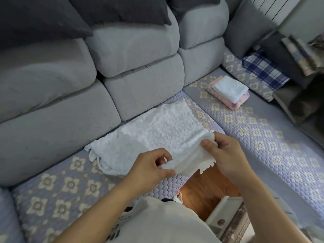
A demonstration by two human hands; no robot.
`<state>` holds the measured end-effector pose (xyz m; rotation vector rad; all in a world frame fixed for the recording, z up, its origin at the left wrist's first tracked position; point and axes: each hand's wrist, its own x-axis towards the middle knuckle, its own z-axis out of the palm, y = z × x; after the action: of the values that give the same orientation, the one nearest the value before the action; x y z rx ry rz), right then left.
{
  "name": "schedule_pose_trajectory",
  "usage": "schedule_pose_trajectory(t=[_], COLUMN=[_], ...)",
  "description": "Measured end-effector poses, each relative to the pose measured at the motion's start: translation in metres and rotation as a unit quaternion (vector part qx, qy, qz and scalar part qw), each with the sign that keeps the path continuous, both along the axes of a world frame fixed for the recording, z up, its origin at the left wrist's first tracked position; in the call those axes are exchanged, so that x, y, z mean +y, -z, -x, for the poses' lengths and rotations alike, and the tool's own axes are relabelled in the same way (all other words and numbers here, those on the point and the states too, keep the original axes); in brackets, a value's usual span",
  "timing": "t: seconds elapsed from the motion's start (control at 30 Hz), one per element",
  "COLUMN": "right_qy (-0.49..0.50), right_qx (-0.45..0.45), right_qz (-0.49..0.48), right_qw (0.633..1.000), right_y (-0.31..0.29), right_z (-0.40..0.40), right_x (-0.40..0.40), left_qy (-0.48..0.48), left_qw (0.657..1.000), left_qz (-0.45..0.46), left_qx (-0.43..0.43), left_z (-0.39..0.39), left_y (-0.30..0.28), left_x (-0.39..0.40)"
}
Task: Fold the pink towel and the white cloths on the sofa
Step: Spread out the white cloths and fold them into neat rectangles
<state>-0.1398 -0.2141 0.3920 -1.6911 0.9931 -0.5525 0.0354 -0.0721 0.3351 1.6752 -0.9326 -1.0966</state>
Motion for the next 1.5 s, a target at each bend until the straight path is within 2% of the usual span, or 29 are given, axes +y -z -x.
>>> schedule_pose_trajectory(t=[0.13,0.33,0.43,0.53,0.73,0.87,1.0,1.1,1.2,1.3,1.37,1.5], right_qy=[-0.003,0.009,0.038,0.057,0.05,0.04,0.01,0.032,0.047,0.062,0.081,0.128], right_qx=[-0.001,-0.012,-0.013,-0.003,0.009,0.02,0.019,0.002,-0.002,0.002,-0.019,-0.095], right_qz=[-0.003,0.01,0.023,0.034,0.05,0.064,0.068,0.055,0.067,0.082,0.083,0.041], right_qw=[1.0,1.0,0.999,0.998,0.997,0.997,0.997,0.998,0.997,0.995,0.993,0.986], right_y=[0.0,-0.003,-0.005,-0.002,0.001,-0.004,-0.01,-0.011,-0.006,0.0,0.0,-0.007], right_z=[0.0,-0.003,-0.005,-0.007,-0.009,-0.008,-0.007,-0.009,-0.007,-0.005,-0.005,-0.003], right_x=[0.003,0.01,0.009,0.008,0.011,0.01,0.012,0.012,0.011,0.012,0.014,0.014], left_qy=[0.04,0.129,0.039,-0.029,-0.007,-0.003,0.041,0.043,0.022,0.043,0.081,0.124], left_qw=[0.999,0.991,0.998,0.999,0.999,1.0,0.998,0.998,1.0,0.998,0.996,0.99], left_qz=[-0.012,-0.023,0.033,0.038,0.023,0.01,0.012,0.039,0.009,0.003,0.003,-0.054], left_qx=[0.034,0.012,-0.025,-0.019,-0.045,0.003,0.039,0.01,-0.021,-0.051,-0.046,-0.025], left_z=[-0.008,-0.011,-0.006,-0.006,-0.01,-0.016,-0.019,-0.017,-0.016,-0.013,-0.013,-0.017], left_y=[0.004,0.007,0.01,0.011,0.01,0.004,0.009,0.012,0.012,0.014,0.017,0.032], left_x=[0.002,0.003,0.001,0.001,0.004,0.006,0.008,0.007,0.007,0.006,0.005,0.005])
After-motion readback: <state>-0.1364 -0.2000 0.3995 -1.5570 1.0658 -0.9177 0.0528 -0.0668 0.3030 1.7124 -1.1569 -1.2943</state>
